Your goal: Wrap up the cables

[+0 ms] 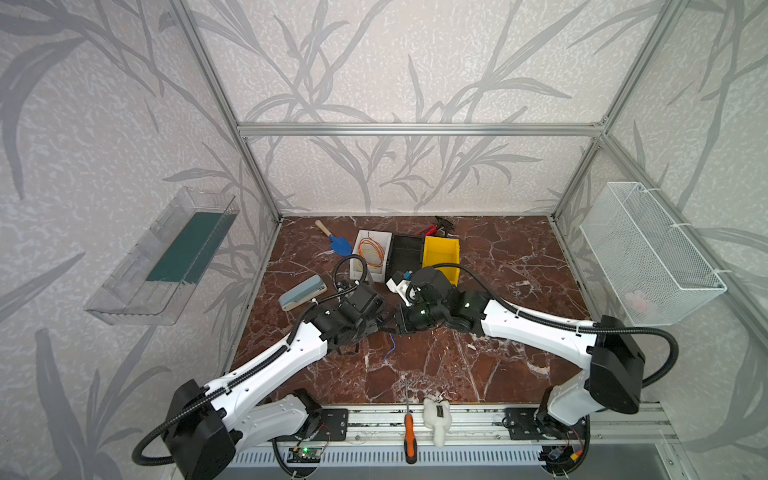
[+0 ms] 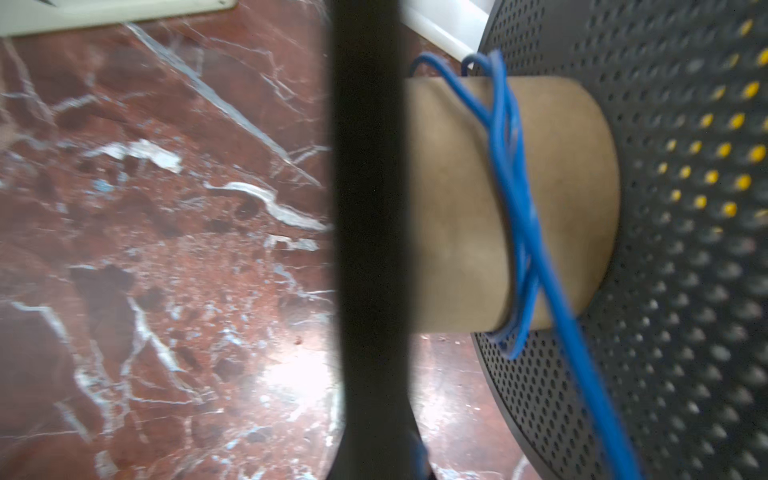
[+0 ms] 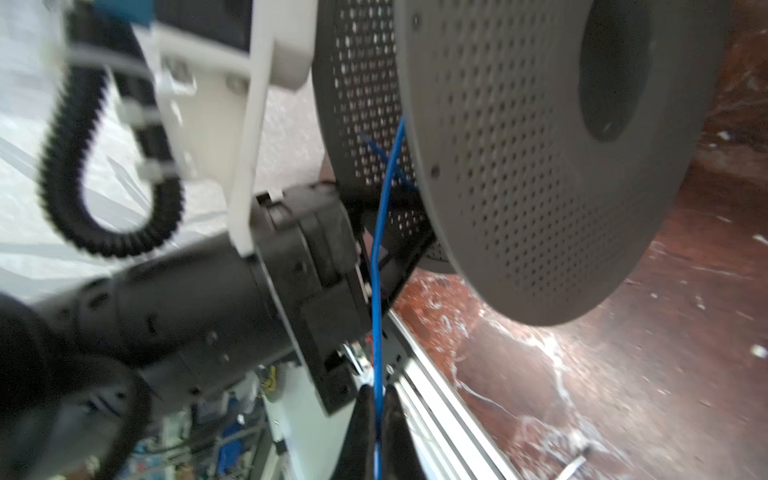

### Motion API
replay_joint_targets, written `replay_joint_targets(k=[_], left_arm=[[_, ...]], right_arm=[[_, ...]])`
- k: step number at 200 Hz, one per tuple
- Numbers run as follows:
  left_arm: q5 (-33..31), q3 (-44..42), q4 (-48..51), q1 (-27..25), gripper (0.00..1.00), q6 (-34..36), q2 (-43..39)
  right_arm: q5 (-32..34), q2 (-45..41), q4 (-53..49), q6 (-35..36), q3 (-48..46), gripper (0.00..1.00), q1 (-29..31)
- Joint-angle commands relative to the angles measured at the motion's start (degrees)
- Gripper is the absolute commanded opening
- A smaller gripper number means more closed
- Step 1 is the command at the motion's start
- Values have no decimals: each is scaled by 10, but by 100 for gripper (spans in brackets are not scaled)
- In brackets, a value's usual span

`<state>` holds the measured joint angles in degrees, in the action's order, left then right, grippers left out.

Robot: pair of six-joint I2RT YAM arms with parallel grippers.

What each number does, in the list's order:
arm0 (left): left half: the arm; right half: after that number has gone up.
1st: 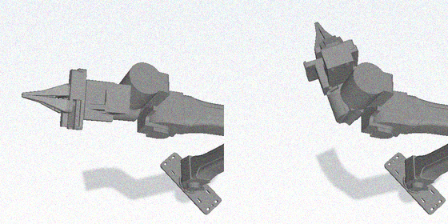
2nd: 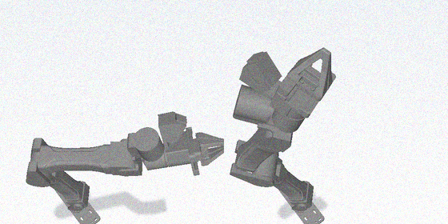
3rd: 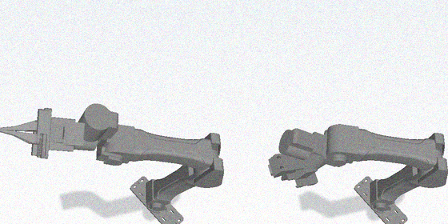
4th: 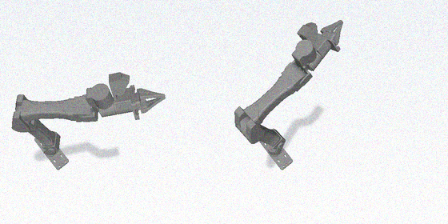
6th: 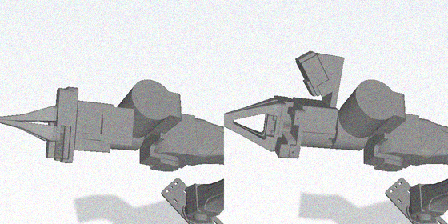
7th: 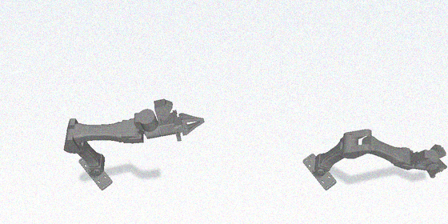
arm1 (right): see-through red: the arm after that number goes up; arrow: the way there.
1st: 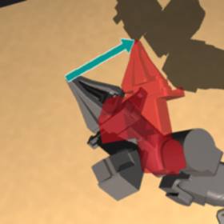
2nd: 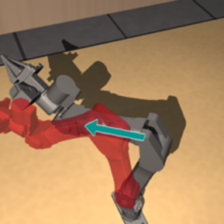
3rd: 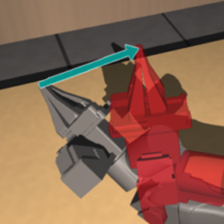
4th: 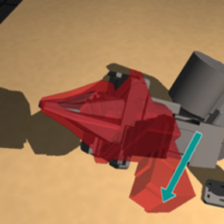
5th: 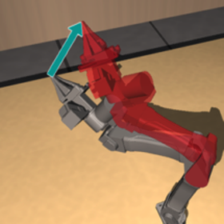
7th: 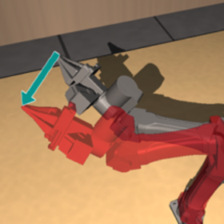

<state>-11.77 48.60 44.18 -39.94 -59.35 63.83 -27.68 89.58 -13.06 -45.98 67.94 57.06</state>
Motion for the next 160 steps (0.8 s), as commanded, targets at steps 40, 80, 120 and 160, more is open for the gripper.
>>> replay_joint_targets(k=[40, 80, 120, 160], left_arm=[[122, 38, -144, 30, 0, -84, 3], [215, 55, -192, 55, 0, -104, 3], [238, 66, -138, 63, 0, -84, -20], [324, 55, -128, 106, 0, -57, -37]], right_arm=[[156, -52, -159, 173, -11, 0, 74], [215, -115, -99, 161, -151, 0, 68], [210, -131, -71, 165, -229, 0, 32], [186, -113, -1, 172, -292, 0, 2]])
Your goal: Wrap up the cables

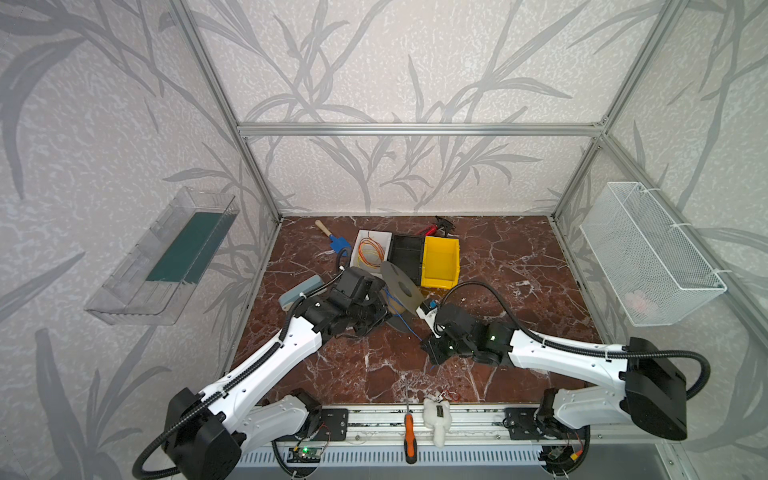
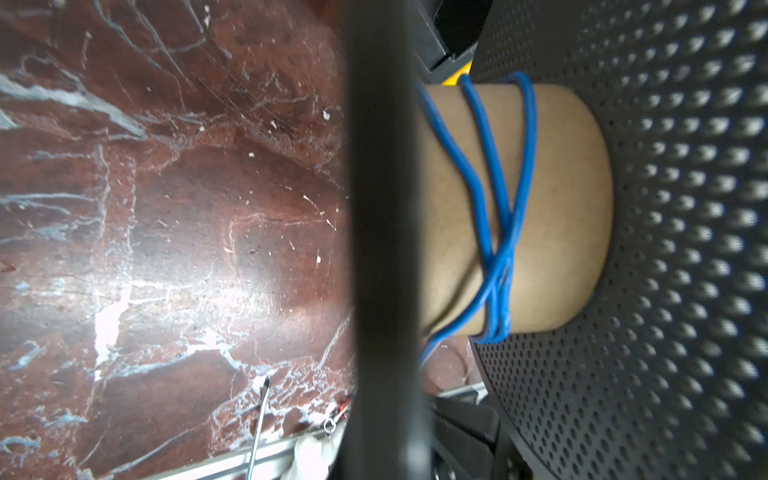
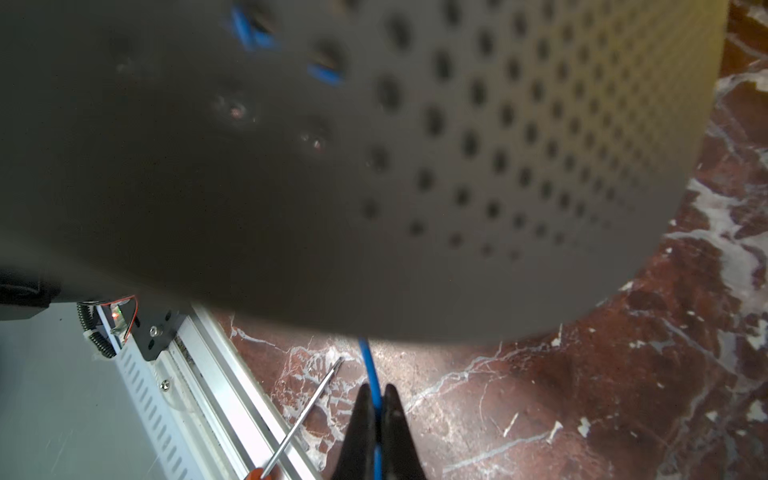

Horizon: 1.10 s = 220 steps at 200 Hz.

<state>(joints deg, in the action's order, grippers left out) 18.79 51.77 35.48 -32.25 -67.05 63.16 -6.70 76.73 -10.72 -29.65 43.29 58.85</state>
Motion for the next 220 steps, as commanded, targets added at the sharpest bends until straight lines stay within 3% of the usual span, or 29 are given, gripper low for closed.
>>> replay_joint_targets(k=[1, 27, 44, 72, 111, 148, 170, 195, 220], left_arm=[[19, 24, -38, 30, 0, 23, -31], [48, 25, -13, 37, 0, 55, -24], [70, 12, -21, 41, 0, 60, -19], [83, 2, -20, 42, 0, 72, -8], [93, 4, 3, 43, 0, 92, 6], [93, 5, 6, 42, 0, 97, 12], [94, 5, 6, 41, 0, 97, 15], [91, 5, 9, 42, 0, 98, 12], [84, 5, 16, 42, 0, 100, 10]], right_arm=[[-24, 16, -22, 9, -46, 0, -17], [-40, 37, 32, 11, -76, 0, -18], [-43, 54, 62, 8, -90, 6, -18], [-49, 69, 102, 17, -103, 8, -18], [-56, 83, 141, 33, -112, 21, -17], [-52, 100, 166, 26, -115, 22, -6], [-48, 104, 173, 19, -111, 18, -6], [-41, 79, 168, 14, -110, 0, -6], [-22, 30, 140, 18, -112, 0, -6]])
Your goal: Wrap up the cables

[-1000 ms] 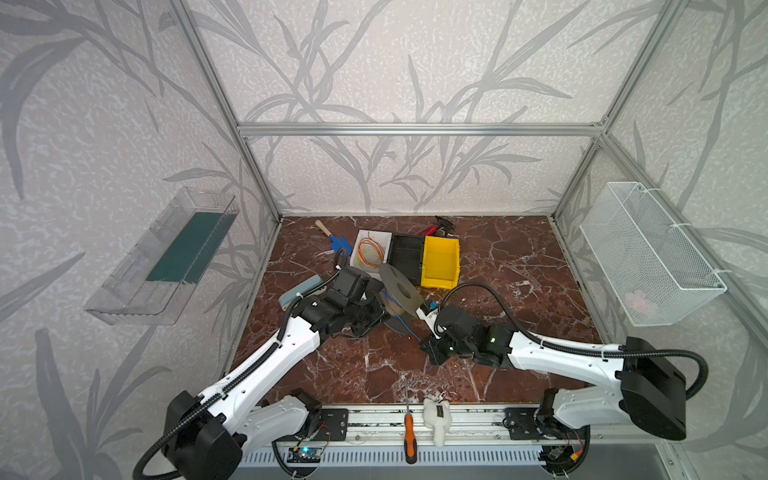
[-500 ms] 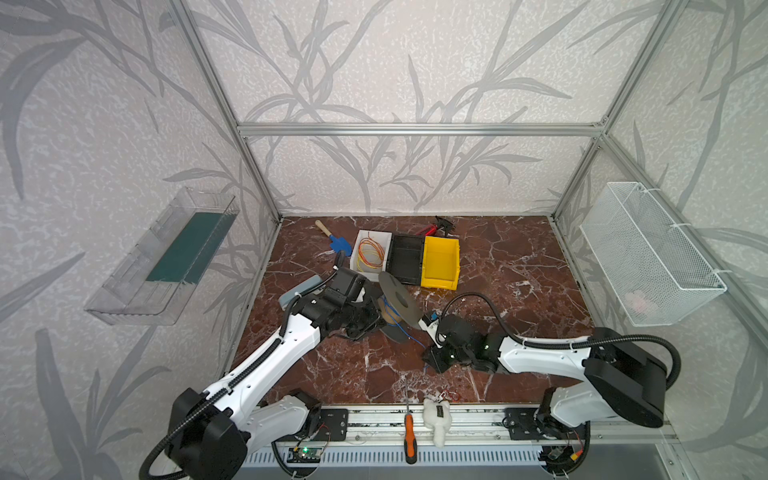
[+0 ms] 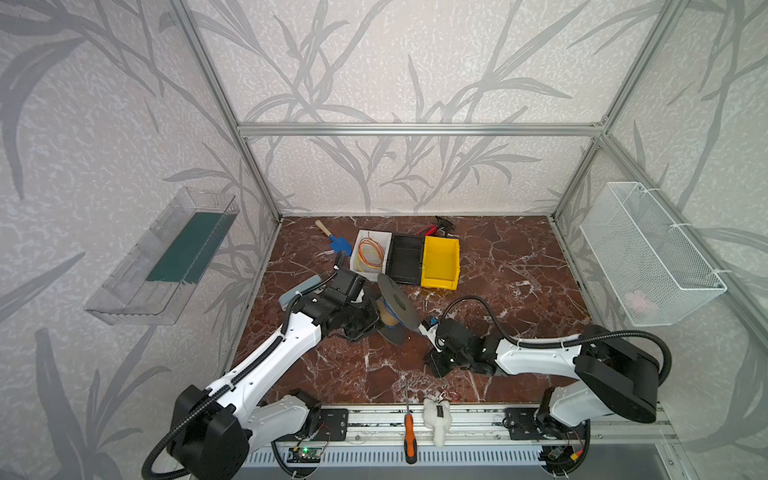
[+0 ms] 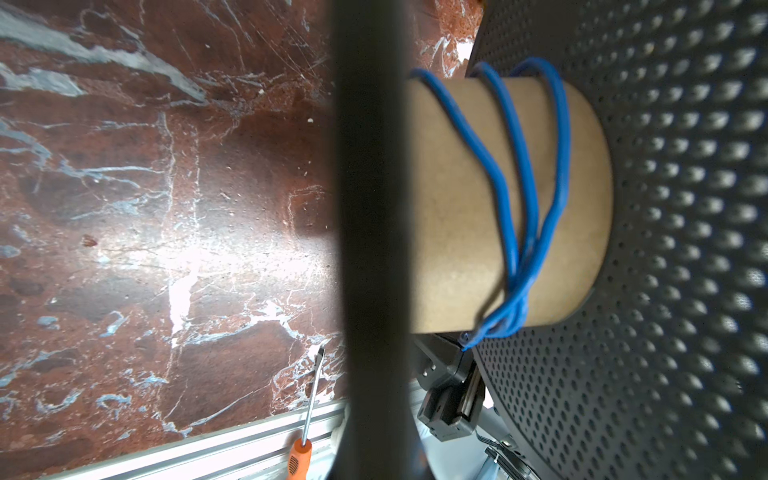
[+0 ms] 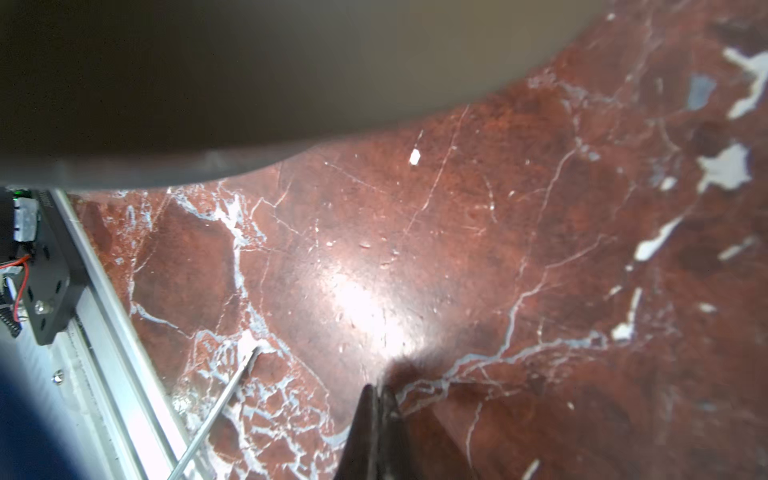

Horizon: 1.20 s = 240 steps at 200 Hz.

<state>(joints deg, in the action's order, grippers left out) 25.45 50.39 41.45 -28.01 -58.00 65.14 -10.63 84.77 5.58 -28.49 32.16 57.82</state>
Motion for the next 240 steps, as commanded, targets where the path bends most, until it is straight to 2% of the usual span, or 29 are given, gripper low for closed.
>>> replay_joint_targets(k=[1, 53, 108, 142, 170, 196, 221, 240], left_arm=[[17, 18, -44, 0, 0, 9, -10], [17, 16, -57, 1, 0, 3, -11], [43, 19, -68, 18, 0, 9, -24], [60, 23, -66, 23, 0, 20, -21], [106, 14, -103, 41, 0, 10, -24], [199, -17, -222, 69, 0, -34, -30], [265, -21, -304, 72, 0, -47, -31], [316, -32, -367, 73, 0, -66, -33]], right_arm=[[18, -52, -25, 7, 0, 0, 4], [14, -130, -102, 13, 7, 0, 4], [-46, -229, -148, 10, -51, 0, -96], [-38, -277, -165, 20, -61, 0, -111], [-47, -259, -189, 19, -75, 0, -161], [-88, -218, -175, 24, -80, 0, -205], [-102, -161, -168, 37, -55, 0, -211], [-129, -105, -167, 54, -33, 0, -249]])
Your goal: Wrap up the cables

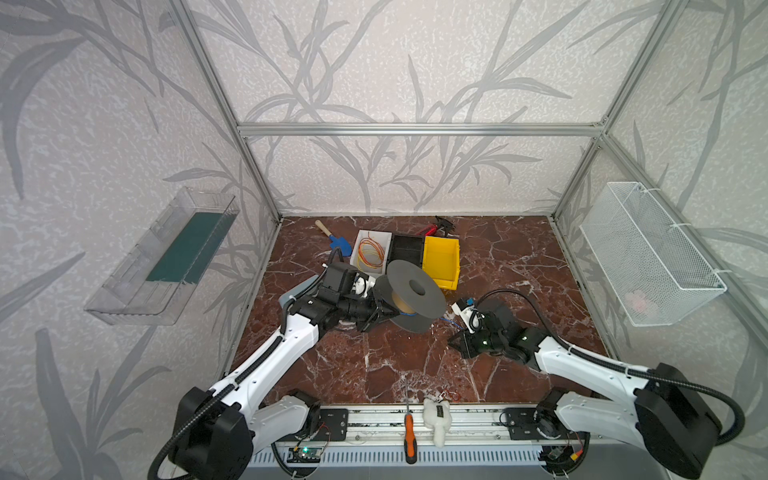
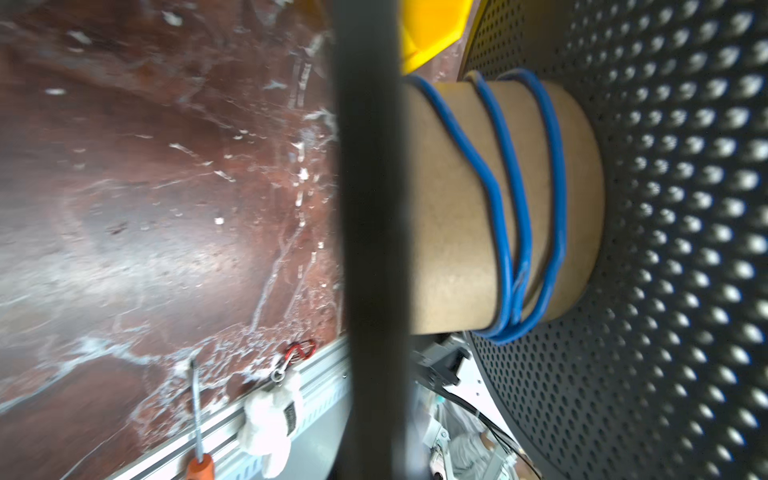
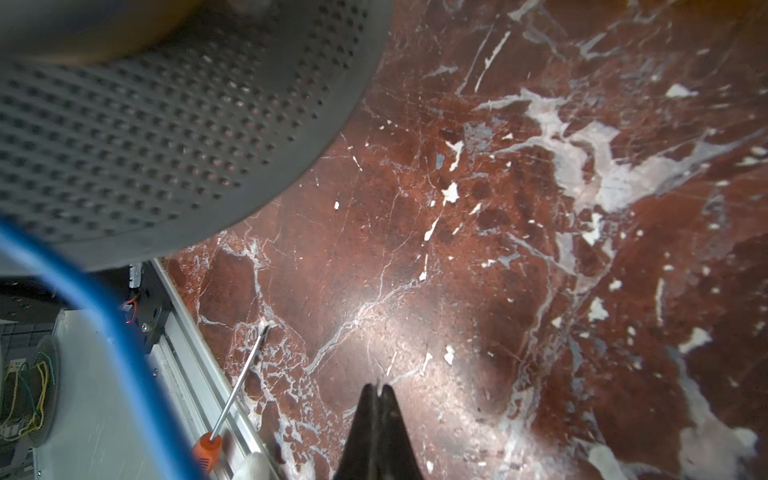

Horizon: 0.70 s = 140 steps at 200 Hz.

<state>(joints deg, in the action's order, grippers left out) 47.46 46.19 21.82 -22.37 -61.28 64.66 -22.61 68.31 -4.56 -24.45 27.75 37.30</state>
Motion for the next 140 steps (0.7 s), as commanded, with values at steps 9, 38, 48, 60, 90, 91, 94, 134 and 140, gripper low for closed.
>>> replay_joint_targets(k=[9, 38, 48, 60, 90, 91, 94, 134, 140], left_arm=[[108, 8, -172, 16, 0, -28, -33], [135, 27, -81, 16, 0, 53, -59], [140, 37, -42, 16, 0, 88, -73], [152, 42, -30, 16, 0, 107, -91], [167, 78, 65, 16, 0, 201, -113], [166, 81, 72, 16, 0, 206, -112], [164, 88, 93, 16, 0, 224, -112], [169, 98, 177, -6, 0, 309, -102], [176, 89, 155, -13, 0, 299, -102]], right_arm=[[-39, 89, -63, 21, 25, 0, -77], [-100, 167, -123, 41, 120, 0, -146], [-75, 174, -167, 58, 166, 0, -146], [-53, 186, -215, 76, 223, 0, -146], [17, 199, -324, 157, 356, 0, -147], [21, 199, -329, 161, 360, 0, -147], [34, 200, -345, 169, 375, 0, -147], [170, 175, -445, 248, 498, 0, -119], [186, 160, -437, 254, 496, 0, -105]])
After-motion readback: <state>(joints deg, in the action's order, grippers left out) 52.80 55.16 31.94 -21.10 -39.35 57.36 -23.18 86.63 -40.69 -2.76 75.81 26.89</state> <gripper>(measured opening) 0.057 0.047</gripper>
